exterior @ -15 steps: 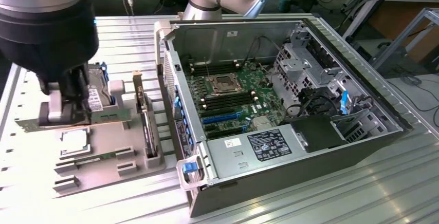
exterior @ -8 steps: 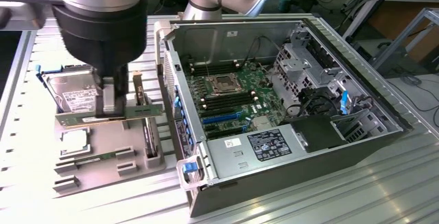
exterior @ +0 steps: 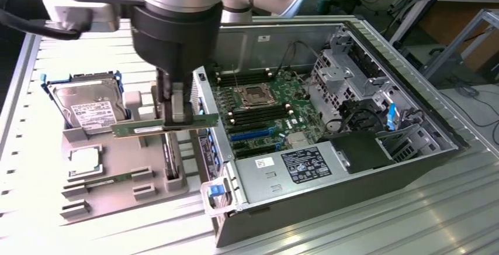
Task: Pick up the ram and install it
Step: 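Pick up the ram and move it above insertion slot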
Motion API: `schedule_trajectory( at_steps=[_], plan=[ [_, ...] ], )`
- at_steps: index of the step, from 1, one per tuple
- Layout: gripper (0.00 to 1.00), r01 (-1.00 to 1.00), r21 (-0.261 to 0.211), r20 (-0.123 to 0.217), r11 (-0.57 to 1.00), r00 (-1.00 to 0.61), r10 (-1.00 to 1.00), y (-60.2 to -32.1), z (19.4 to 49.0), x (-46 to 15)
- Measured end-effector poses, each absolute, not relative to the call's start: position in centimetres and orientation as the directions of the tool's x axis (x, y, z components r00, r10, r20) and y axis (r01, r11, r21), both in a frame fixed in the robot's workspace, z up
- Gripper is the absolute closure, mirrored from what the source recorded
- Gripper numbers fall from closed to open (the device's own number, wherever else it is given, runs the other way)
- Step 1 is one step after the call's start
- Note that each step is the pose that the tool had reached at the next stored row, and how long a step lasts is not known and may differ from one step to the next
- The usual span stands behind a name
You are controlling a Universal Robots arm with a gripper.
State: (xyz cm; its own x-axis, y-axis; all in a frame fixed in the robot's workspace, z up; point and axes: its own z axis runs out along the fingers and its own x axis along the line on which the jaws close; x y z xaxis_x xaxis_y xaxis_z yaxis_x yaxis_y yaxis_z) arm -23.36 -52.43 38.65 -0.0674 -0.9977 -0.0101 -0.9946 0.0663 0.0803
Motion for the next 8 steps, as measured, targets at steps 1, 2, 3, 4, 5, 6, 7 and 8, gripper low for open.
schedule_trajectory(
  at_steps=[1, 2, 3, 4, 5, 6, 7, 8],
  plan=[
    [0.85, -0.995, 0.08, -0.01, 0.066, -0.067, -0.998, -52.4, 38.7, -22.9],
    [0.85, -0.995, 0.08, -0.01, 0.066, -0.067, -0.998, -52.4, 38.6, -22.2],
    [0.85, -0.995, 0.08, -0.01, 0.065, -0.066, -0.998, -52.4, 38.6, -21.1],
    [0.85, -0.995, 0.08, -0.01, 0.065, -0.066, -0.998, -52.4, 38.6, -20.3],
    [0.85, -0.995, 0.08, -0.01, 0.065, -0.066, -0.998, -52.3, 38.6, -19.2],
    [0.85, -0.995, 0.08, -0.01, 0.065, -0.066, -0.998, -52.1, 38.6, -18.6],
    [0.85, -0.995, 0.08, -0.01, 0.065, -0.066, -0.998, -51.8, 38.6, -18.1],
    [0.85, -0.995, 0.08, -0.01, 0.065, -0.066, -0.998, -51.6, 38.6, -17.7]
  ],
)
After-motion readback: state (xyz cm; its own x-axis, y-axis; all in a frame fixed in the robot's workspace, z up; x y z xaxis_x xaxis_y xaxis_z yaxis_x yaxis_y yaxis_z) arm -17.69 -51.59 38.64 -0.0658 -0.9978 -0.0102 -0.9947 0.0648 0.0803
